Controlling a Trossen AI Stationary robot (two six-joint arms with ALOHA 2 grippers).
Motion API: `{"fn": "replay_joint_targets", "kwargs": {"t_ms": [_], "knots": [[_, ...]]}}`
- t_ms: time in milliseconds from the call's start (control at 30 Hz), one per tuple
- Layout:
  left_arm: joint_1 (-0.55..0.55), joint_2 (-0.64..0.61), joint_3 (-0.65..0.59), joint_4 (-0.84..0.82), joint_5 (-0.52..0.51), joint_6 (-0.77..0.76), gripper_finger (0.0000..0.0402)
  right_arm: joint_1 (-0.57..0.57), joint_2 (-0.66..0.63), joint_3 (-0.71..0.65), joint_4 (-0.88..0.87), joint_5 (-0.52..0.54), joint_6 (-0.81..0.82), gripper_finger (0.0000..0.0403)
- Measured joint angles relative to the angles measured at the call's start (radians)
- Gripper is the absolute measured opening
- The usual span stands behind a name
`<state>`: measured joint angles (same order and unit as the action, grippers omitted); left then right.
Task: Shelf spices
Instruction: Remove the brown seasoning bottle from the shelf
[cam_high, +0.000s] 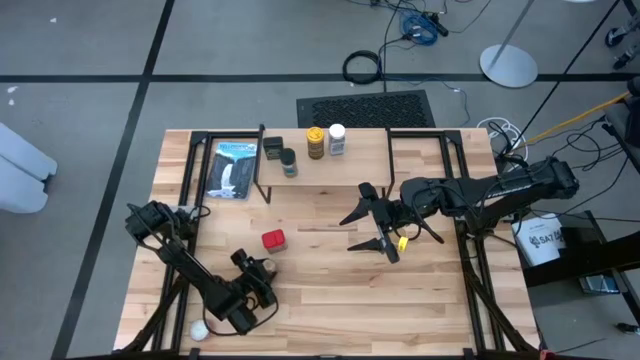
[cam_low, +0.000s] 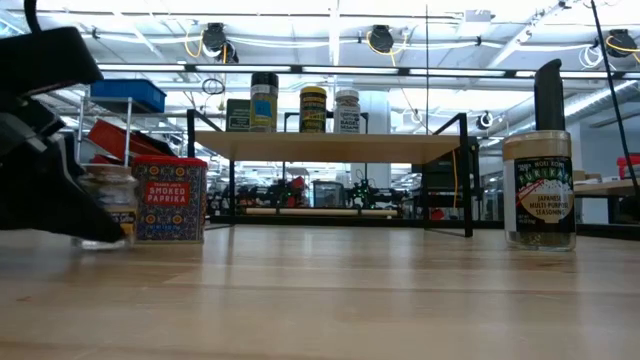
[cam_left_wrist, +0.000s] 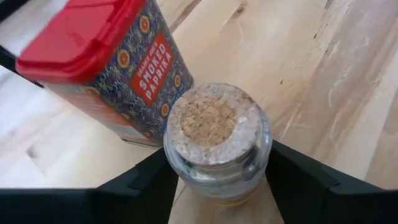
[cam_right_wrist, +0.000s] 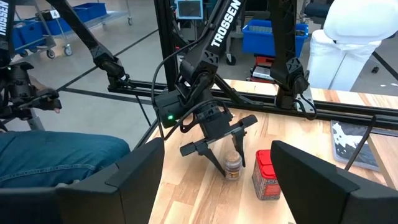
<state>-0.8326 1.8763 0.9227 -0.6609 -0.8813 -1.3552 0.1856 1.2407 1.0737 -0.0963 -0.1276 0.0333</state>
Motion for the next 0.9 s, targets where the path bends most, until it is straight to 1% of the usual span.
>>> {"fn": "replay_joint_targets", "kwargs": {"t_ms": [167,300,467,567,700,900], "knots": [[0.0,0.0,0.043,-0.123,0.026,0.0,0.022,0.0,0.0,0.0,0.0,0.0,0.0,0.0281],[-0.001,0.0,0.059,-0.165,0.035,0.001,0.0219,0.0,0.0,0.0,0.0,0.0,0.0,0.0281],[-0.001,0.0,0.058,-0.16,0.025,-0.003,0.0219,0.0,0.0,0.0,0.0,0.0,0.0,0.0281],[-0.001,-0.001,0.054,-0.152,0.005,-0.053,0.0219,0.0,0.0,0.0,0.0,-0.002,0.0,0.0281],[0.001,-0.001,0.024,-0.118,0.005,-0.131,0.0219,0.0,0.0,0.0,0.0,-0.002,0.0,0.0281],[0.001,-0.001,0.011,-0.076,0.001,-0.139,0.0219,0.0,0.0,0.0,0.001,-0.003,0.0,0.0281]]}}
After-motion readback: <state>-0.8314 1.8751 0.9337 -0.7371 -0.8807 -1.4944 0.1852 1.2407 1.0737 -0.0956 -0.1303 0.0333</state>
